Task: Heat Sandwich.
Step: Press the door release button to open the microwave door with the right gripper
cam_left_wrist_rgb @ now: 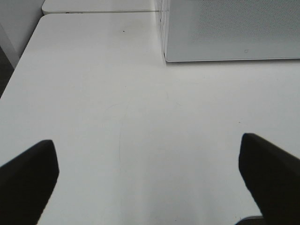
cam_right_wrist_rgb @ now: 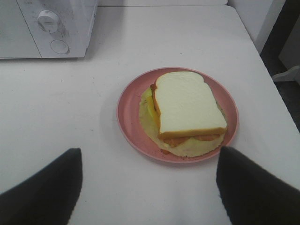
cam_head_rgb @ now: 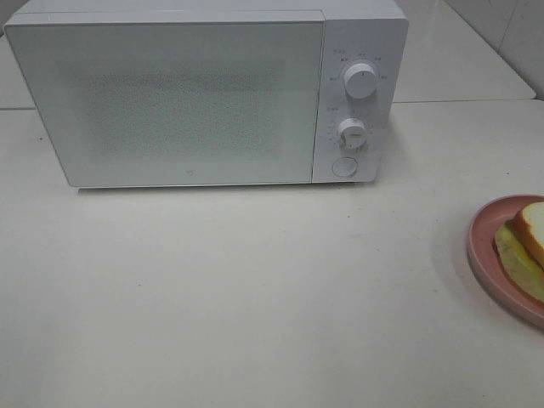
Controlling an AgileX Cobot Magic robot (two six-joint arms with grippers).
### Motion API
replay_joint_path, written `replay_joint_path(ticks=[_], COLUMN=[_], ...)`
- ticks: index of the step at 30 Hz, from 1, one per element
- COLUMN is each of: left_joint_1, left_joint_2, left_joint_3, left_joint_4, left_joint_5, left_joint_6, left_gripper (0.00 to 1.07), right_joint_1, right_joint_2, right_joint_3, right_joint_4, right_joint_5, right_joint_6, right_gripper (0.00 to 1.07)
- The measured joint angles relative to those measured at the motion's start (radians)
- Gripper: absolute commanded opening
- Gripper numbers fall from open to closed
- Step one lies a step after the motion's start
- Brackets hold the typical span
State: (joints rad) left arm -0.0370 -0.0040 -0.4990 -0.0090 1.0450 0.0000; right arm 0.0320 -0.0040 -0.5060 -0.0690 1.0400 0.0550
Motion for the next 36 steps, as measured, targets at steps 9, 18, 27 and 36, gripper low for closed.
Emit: replay_joint_path(ticks=[9,18,27,36], left_joint_1=[0.0,0.0,0.0,0.0], left_joint_2=[0.0,0.0,0.0,0.0], left_joint_3=[0.0,0.0,0.0,0.0], left_joint_4=[0.0,0.0,0.0,0.0], left_joint_5=[0.0,0.0,0.0,0.0], left_joint_6=[0.0,0.0,0.0,0.0], left_gripper=[1.01,1.01,1.01,1.01], right_joint_1=[0.0,0.0,0.0,0.0], right_joint_2=[0.0,0.0,0.034,0.173], right_joint_3=[0.0,0.0,-0.025,-0.021], right_joint_4=[0.0,0.0,0.0,0.0], right_joint_5=[0.0,0.0,-0.088,-0.239], right_joint_6=[0.0,0.0,0.0,0.0], right_gripper=[0.76,0.76,0.76,0.76])
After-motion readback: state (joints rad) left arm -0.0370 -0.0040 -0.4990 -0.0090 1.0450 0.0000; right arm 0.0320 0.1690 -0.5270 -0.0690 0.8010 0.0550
